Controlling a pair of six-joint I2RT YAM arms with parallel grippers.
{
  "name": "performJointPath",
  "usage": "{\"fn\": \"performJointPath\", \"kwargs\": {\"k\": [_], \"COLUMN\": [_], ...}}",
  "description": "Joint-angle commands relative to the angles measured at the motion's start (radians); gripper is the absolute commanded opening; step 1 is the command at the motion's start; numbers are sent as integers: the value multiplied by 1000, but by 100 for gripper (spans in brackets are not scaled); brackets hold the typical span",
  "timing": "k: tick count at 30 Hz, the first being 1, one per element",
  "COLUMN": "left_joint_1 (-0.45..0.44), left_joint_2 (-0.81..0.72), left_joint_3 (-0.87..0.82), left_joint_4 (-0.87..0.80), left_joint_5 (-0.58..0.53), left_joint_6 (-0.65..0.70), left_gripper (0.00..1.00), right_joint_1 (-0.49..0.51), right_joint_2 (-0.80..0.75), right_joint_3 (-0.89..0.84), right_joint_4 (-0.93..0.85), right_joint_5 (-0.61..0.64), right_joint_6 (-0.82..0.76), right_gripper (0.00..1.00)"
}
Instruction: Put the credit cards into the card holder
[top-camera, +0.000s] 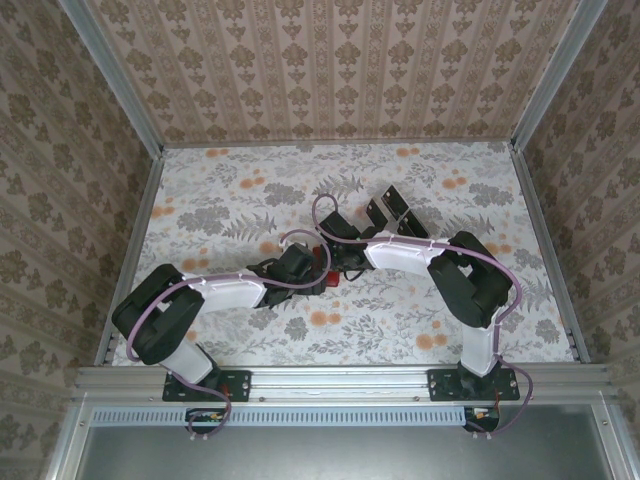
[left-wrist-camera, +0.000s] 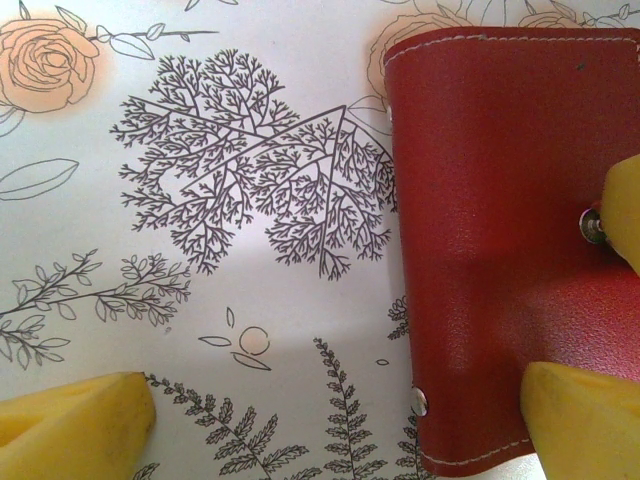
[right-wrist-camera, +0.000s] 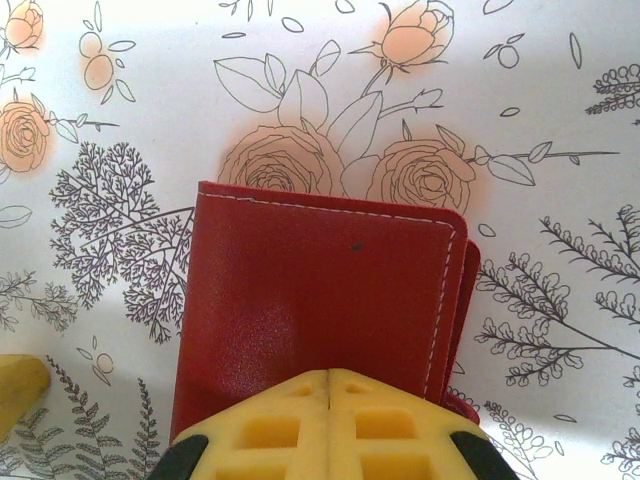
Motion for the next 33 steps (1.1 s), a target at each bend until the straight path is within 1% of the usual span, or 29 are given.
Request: {"fn": "performJointPath", "kwargs": {"k": [1, 14, 21, 33], "left_joint_1": [10, 9, 9, 11], "left_joint_2": [67, 71, 73, 49], "left_joint_3": [-37, -39, -39, -47], "left_joint_4": [23, 29, 30, 34], "left_joint_5": [48, 52, 53, 57], "left_joint_6": [-19, -19, -20, -35], "left_gripper": [97, 97, 97, 96], "right_joint_1": [25, 38, 55, 85], "right_joint_2": [4, 6, 51, 133], "right_joint_3": [-5, -1, 6, -43], "right_joint_4": [40, 61, 45, 49], "right_joint_5": [3, -14, -24, -22], "right_joint_6": [21, 24, 24, 55], "right_gripper": [0, 0, 0, 0]}}
